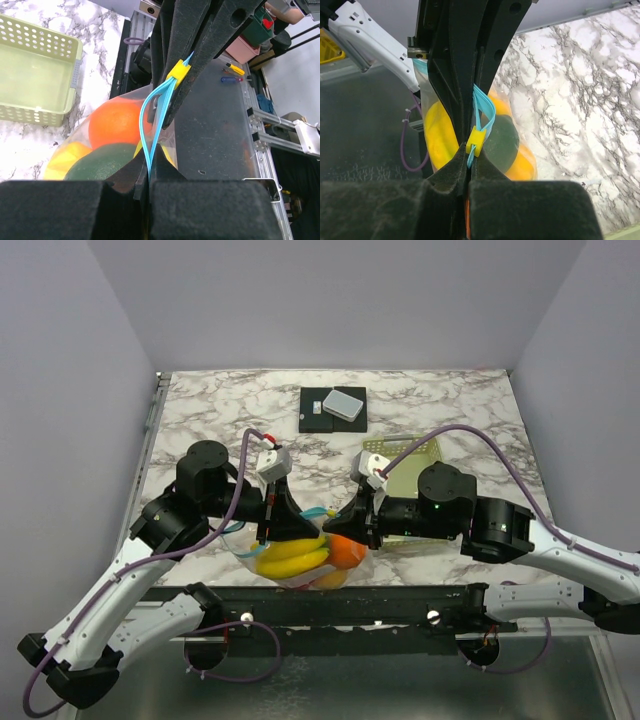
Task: Place the food in the zip-top bag and seal the zipper
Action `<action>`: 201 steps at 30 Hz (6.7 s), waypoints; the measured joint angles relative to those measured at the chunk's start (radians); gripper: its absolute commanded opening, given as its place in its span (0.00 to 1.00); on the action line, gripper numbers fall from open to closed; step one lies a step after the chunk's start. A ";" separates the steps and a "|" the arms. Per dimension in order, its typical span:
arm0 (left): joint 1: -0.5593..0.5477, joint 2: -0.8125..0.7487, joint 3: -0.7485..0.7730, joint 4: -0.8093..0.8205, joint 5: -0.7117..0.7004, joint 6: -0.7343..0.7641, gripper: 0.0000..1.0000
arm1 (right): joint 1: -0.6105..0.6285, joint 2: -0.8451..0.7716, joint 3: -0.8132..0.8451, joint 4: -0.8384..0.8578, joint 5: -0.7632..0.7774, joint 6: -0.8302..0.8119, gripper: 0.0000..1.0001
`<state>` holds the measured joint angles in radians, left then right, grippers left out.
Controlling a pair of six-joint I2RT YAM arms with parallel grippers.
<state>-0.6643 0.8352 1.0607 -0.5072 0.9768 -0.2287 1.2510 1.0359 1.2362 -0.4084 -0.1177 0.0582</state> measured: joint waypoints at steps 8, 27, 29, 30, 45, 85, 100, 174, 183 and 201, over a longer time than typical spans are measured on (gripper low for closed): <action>0.000 -0.019 0.000 0.010 0.000 -0.003 0.33 | 0.000 -0.003 -0.002 0.011 -0.036 0.001 0.01; 0.000 -0.017 0.047 0.018 0.011 0.010 0.51 | 0.000 0.068 0.042 -0.128 -0.185 0.021 0.01; 0.000 -0.015 0.057 0.020 0.021 0.011 0.50 | 0.000 0.080 0.054 -0.150 -0.188 0.028 0.01; 0.000 -0.014 0.060 0.022 0.026 0.012 0.49 | 0.000 0.086 0.060 -0.158 -0.190 0.032 0.01; 0.000 -0.008 0.060 0.034 0.071 0.023 0.37 | 0.000 0.153 0.121 -0.185 -0.194 0.107 0.01; 0.000 -0.018 0.024 0.042 0.074 0.016 0.22 | 0.000 0.158 0.121 -0.185 -0.184 0.151 0.01; 0.000 -0.017 0.024 0.045 0.078 0.012 0.00 | 0.000 0.154 0.121 -0.185 -0.161 0.151 0.01; 0.001 -0.013 -0.018 0.104 -0.043 -0.019 0.00 | 0.019 -0.311 -0.114 0.087 0.966 0.040 0.01; 0.001 -0.023 -0.027 0.101 -0.067 -0.027 0.00 | 0.019 -0.351 -0.146 0.124 1.001 0.026 0.01; 0.001 0.002 -0.016 0.038 -0.215 -0.037 0.56 | 0.011 -0.335 -0.070 0.068 0.909 0.028 0.01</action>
<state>-0.6632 0.8375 1.0451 -0.4690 0.7620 -0.2653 1.2617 0.7010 1.1664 -0.3405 0.7910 0.0860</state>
